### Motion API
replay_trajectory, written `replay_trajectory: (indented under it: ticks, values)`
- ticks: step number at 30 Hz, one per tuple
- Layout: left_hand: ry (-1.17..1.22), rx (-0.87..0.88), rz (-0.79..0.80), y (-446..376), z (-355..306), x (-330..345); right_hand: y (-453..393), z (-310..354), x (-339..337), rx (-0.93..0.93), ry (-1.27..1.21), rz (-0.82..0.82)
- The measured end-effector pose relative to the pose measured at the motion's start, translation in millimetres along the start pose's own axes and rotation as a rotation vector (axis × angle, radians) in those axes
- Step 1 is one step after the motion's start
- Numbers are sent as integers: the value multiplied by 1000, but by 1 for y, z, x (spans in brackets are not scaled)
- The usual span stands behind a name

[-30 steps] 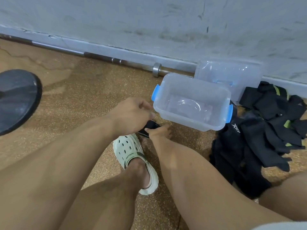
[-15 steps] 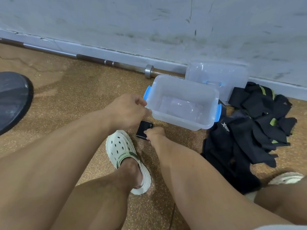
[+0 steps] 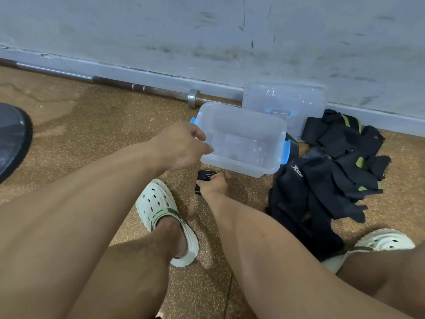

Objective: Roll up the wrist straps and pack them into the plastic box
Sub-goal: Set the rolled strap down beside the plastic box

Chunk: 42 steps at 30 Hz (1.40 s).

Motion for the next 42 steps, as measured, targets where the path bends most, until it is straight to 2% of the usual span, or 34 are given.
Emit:
replay_trajectory:
  ticks: [5,13,15,21,33,38,42]
  values:
    - [4,19,5,-1,-3,2,3,-5,2,-39,191,-44]
    - [7,-13,22,0,10,2,0,-5,14,-16,255,-38]
    - [13,-14,25,-1,11,2,-6,-6,16,-10,198,-38]
    - [24,-14,34,-1,17,0,-14,-21,9,50,-199,-16]
    - [-34,19,-2,3,2,-3,-13,-33,-5,115,-198,-48]
    - [-30,60,29,7,-12,-1,-18,-31,-30,205,-39,9]
    - [-64,90,48,11,-31,5,8,-13,-71,91,336,290]
Point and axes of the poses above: each hand's wrist, its own y-axis away from the middle knuckle, its own x-axis out of the palm, z = x × y, the point moved 1 cm from there along -y, towards the middle knuckle, and after that the axes turned 15 degrees about -y, right-handed, at the moved point
